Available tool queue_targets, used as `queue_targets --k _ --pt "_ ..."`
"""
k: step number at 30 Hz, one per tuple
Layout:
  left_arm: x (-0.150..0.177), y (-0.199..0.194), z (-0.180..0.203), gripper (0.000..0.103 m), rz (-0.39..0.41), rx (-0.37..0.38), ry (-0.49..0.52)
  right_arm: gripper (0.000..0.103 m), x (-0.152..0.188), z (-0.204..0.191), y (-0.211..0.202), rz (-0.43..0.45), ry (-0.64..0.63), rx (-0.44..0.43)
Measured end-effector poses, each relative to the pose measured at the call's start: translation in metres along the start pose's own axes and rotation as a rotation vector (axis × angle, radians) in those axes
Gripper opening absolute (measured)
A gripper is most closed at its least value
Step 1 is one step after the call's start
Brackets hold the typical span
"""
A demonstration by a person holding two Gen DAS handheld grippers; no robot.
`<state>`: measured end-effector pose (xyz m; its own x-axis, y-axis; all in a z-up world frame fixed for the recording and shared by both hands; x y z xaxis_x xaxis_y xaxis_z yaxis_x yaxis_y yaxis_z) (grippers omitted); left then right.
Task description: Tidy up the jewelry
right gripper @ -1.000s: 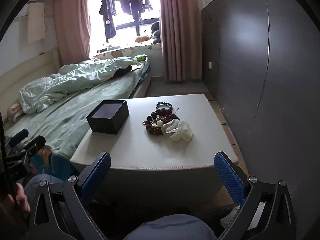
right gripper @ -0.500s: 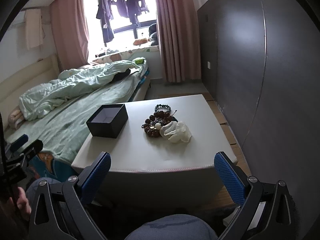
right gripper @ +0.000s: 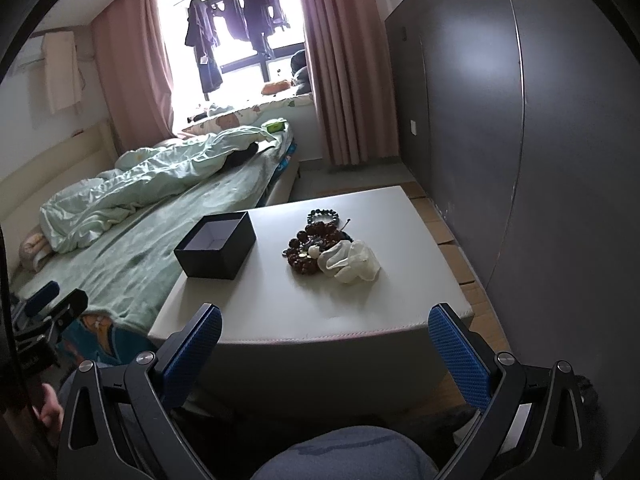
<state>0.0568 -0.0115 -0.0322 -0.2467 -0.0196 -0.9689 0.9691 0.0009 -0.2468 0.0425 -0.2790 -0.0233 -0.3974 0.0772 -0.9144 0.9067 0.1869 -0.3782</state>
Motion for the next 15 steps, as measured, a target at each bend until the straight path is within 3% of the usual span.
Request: queue_targets --k 15 --pt "-0.0006 -0.0033 -0.0004 0.103 0.001 0.005 -0.016 0.103 -0.0028 -0.0058 -0.0052 0.013 -0.025 0.009"
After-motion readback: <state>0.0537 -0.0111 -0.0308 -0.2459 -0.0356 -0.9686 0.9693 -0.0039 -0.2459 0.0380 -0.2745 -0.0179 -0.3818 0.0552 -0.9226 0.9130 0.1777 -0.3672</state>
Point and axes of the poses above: each gripper's, at about its wrist camera, not at the fingertips, and y roughly the way its jaws point, z to its right, x to its underside, the point moved 8 cm from there along y, roughly the way its jaws point, and after that the axes turned 12 degrees about z, right-handed, at the moved point
